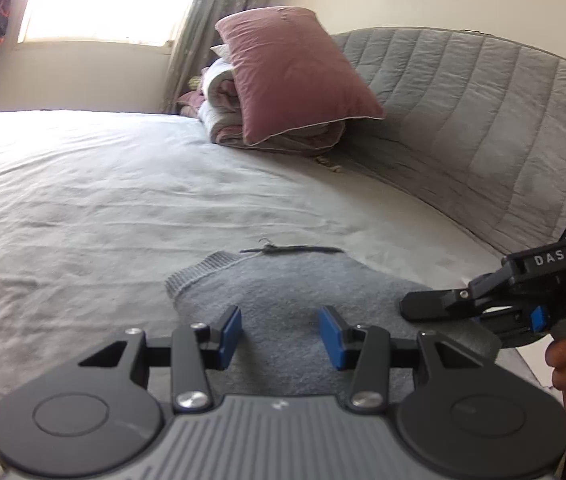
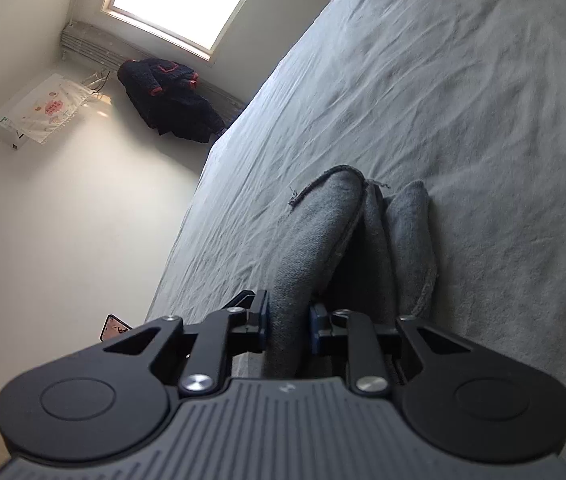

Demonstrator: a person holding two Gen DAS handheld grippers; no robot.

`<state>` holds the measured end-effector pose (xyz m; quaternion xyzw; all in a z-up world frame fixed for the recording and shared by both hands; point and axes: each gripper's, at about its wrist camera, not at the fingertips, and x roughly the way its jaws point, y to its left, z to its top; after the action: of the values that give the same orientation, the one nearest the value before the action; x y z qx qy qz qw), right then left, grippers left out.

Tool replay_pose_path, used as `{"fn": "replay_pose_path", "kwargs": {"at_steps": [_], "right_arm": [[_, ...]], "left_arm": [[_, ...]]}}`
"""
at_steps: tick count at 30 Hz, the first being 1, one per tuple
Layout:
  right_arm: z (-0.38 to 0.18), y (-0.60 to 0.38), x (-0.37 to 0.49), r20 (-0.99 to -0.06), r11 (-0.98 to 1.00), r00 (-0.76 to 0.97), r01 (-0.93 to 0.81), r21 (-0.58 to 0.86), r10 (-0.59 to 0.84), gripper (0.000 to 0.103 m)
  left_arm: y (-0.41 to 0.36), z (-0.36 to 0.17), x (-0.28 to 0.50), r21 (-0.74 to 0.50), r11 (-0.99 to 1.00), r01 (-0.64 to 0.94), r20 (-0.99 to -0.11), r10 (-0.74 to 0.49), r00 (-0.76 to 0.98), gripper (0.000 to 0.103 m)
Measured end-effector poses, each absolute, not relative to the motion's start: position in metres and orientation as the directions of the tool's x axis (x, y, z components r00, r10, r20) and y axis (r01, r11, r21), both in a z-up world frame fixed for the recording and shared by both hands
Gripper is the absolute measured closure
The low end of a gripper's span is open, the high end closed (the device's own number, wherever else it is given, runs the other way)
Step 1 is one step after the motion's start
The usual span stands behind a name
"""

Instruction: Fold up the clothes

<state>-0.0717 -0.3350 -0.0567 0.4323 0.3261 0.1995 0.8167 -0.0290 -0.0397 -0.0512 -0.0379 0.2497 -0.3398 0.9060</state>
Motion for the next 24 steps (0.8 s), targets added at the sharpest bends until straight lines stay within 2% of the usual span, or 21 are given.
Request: {"fn": "replay_pose_path", "kwargs": {"at_steps": [8, 11, 14, 18, 24], "right_arm": [[-0.056, -0.344, -0.093, -0.345, 0.54, 0.726, -0.042, 0.84, 0.594, 0.085], [-0.056, -0.341, -0.091, -0.38, 0.576, 0.716, -0.037, 0.817, 0.585, 0.085], [-0.057, -0.334, -0.086, -0.439, 0.641, 0.702, -0.032, 0.766, 0.56, 0.079], [-0.047, -0.332, -0.088, -0.441, 0.707, 0.749, -0.052, 0.705, 0.494, 0.059], [-0.037, -0.326, -0.08, -0.39, 0.759, 0.818, -0.085, 0.646, 0.423, 0.058]], "left_arm": [[-0.05, -0.051, -0.03, -0.236, 0.737, 0.633, -0.429, -0.664, 0.613, 0.058], [-0.055, -0.055, -0.028, -0.231, 0.731, 0.642, -0.442, -0.667, 0.6, 0.057], [-0.061, -0.057, -0.03, -0.203, 0.738, 0.644, -0.448, -0.655, 0.609, 0.057], [-0.059, -0.05, -0.033, -0.221, 0.725, 0.652, -0.427, -0.673, 0.604, 0.057], [-0.062, -0.047, -0.031, -0.205, 0.719, 0.664, -0.407, -0.68, 0.61, 0.057]]}}
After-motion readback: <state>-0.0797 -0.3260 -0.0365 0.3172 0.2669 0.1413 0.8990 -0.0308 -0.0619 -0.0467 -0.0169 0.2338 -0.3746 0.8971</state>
